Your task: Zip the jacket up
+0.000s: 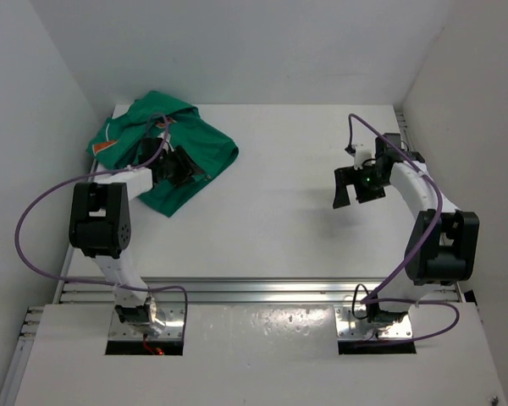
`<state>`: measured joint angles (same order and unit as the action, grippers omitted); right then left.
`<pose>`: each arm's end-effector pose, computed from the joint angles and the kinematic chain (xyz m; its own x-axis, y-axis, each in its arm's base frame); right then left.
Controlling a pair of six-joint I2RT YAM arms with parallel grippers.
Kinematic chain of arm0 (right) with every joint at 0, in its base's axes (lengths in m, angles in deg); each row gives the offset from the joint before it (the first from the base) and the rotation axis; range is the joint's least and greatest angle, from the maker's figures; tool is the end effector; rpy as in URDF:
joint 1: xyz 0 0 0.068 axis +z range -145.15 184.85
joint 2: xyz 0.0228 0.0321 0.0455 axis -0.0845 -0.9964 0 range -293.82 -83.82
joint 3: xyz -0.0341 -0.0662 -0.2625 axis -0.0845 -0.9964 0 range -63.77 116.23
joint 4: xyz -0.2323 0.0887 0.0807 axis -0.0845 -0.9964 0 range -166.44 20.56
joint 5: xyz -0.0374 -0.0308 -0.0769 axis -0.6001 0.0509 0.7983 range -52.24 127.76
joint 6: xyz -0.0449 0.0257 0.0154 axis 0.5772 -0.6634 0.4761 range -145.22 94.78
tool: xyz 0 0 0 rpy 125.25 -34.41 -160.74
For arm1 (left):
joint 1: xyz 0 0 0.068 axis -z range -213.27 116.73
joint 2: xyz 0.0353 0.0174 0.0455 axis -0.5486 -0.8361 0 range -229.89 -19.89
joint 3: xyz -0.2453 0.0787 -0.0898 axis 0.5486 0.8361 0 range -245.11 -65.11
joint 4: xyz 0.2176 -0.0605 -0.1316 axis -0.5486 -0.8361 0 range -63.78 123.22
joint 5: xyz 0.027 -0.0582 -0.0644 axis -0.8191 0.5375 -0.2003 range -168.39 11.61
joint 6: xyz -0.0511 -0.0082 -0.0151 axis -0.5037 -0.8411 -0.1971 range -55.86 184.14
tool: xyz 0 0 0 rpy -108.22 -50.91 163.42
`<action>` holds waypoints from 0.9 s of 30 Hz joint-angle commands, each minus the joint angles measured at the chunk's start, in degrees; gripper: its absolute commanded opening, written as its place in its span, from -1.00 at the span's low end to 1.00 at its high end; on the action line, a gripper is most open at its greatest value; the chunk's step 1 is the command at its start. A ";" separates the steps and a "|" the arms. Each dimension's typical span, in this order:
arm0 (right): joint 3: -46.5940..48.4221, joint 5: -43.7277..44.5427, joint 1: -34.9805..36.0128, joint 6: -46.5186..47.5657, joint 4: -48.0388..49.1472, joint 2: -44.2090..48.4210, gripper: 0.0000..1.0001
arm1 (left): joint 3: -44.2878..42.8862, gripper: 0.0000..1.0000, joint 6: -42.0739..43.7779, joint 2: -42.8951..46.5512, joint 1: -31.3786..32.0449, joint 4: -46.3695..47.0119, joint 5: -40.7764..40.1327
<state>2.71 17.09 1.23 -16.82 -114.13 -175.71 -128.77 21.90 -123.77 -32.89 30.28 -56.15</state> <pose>0.3124 -0.0072 0.2255 -0.9195 -0.0789 -0.3851 -0.1973 0.9400 0.2784 0.3870 -0.0160 0.1843 -0.6962 -0.6175 -0.3660 -0.2508 0.6870 -0.6820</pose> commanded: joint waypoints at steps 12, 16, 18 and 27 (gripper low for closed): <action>1.90 -3.86 -0.16 -0.14 -0.14 0.76 0.95 | -4.54 -0.09 -8.64 -8.53 0.14 10.85 3.07; 1.73 -3.86 -0.07 -0.14 -0.22 0.84 0.95 | -6.30 -0.14 -9.18 -10.46 0.14 11.38 1.58; 1.90 -3.86 -0.16 -0.05 -0.31 0.76 0.95 | -7.44 -0.14 -9.18 -11.26 0.14 11.38 1.05; 3.04 -2.89 -0.16 0.38 -0.40 0.32 0.95 | -9.38 -0.16 -8.65 -14.34 0.14 10.06 -1.32</action>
<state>2.82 14.60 1.23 -16.84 -114.78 -175.71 -136.22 13.68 -137.56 -32.89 39.73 -56.33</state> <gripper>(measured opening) 0.974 0.419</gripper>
